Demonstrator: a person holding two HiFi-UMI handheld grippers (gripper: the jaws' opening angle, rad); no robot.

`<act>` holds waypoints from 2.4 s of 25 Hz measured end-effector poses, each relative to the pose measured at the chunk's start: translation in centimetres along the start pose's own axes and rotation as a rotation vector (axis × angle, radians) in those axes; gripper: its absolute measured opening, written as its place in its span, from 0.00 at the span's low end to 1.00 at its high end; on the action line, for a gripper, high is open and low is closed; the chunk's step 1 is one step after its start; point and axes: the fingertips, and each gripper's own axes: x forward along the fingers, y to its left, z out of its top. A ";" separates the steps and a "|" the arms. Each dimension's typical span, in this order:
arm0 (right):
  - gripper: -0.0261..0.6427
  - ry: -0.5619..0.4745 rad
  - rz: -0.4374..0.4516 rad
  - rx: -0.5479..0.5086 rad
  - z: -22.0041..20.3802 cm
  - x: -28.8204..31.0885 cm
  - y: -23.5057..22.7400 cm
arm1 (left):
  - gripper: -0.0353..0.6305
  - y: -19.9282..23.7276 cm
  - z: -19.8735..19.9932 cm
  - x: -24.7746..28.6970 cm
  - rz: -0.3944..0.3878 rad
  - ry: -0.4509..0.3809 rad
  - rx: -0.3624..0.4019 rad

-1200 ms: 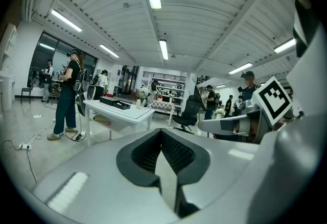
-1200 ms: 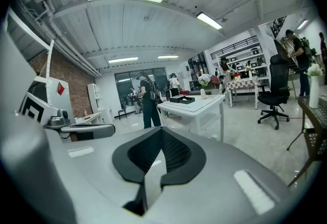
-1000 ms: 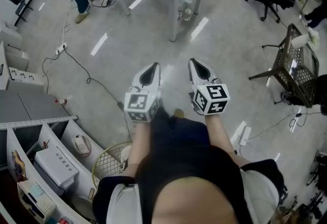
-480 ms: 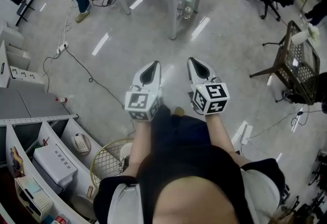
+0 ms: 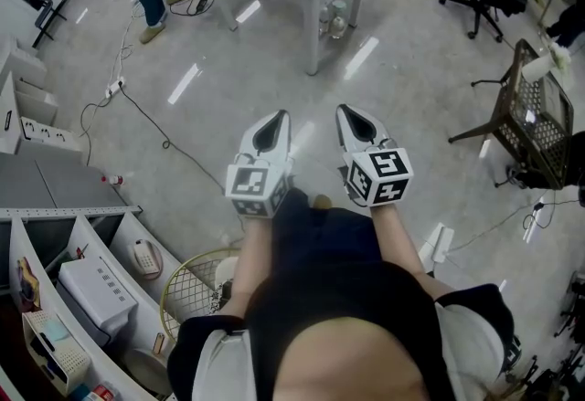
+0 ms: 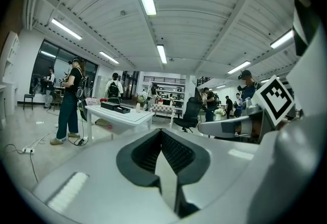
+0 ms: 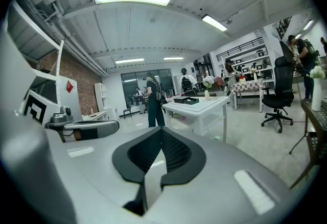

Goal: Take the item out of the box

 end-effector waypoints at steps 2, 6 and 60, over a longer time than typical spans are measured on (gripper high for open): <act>0.04 -0.003 -0.003 0.014 -0.1 -0.2 0.0 | 0.07 -0.1 0.0 -0.1 0.002 0.001 0.000; 0.04 0.002 0.006 0.020 -0.5 -0.4 0.4 | 0.07 -0.2 0.0 -0.3 0.009 -0.003 -0.002; 0.04 0.054 -0.007 0.037 4.6 17.5 -3.8 | 0.07 14.0 4.0 12.7 0.046 0.011 -0.030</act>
